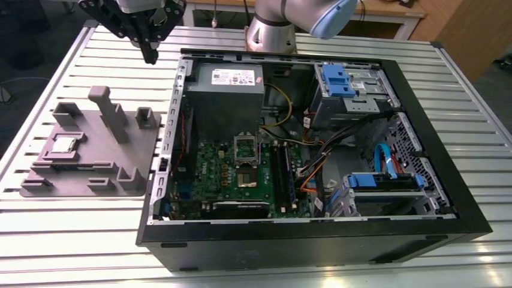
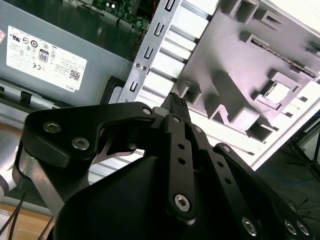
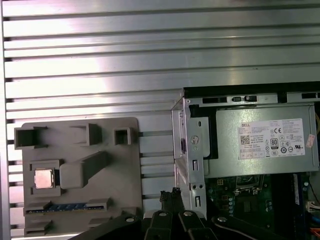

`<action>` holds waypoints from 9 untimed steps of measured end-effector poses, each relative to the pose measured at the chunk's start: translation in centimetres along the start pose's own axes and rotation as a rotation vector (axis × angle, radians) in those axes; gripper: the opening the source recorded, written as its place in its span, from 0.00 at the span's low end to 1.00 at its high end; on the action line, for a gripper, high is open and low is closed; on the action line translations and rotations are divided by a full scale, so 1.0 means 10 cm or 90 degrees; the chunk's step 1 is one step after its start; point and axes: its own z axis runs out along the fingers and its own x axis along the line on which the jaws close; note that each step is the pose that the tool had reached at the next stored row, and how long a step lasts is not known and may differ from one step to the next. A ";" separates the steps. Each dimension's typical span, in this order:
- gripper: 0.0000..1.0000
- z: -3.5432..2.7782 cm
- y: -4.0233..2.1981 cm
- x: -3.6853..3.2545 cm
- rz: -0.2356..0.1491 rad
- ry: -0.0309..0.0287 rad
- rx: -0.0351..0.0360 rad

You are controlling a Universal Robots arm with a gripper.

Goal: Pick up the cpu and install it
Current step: 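Reach for the cpu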

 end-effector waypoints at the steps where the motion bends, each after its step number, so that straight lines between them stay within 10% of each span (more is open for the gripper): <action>1: 0.10 0.000 0.000 0.004 0.000 0.0000 0.0000; 9: 0.10 0.001 -0.004 0.048 0.000 0.0000 0.0000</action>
